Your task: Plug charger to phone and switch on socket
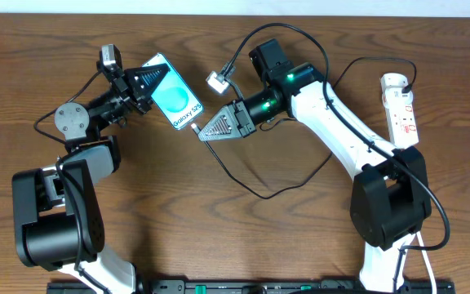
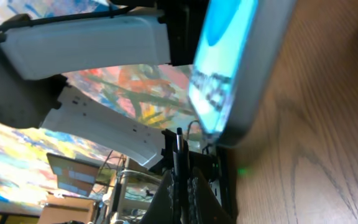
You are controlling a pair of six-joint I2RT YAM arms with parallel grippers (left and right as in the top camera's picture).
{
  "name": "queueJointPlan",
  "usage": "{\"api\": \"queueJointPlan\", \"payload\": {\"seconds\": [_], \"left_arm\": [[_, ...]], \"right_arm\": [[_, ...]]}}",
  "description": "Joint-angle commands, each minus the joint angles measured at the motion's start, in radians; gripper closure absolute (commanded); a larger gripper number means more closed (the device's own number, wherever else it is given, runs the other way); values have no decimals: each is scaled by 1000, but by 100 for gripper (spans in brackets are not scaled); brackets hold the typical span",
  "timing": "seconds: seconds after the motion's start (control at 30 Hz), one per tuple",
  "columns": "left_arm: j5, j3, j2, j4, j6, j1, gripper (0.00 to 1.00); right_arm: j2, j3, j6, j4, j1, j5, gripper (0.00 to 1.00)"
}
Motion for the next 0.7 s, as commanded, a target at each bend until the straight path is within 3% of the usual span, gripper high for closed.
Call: {"api": "queueJointPlan", "payload": {"seconds": [0.0, 0.67], "left_arm": [[17, 12, -6, 19, -9, 0, 93], [58, 12, -6, 4, 7, 1, 93]], "right_arm": [[5, 2, 39, 0, 9, 30, 99], [5, 2, 40, 0, 10, 37, 99]]}}
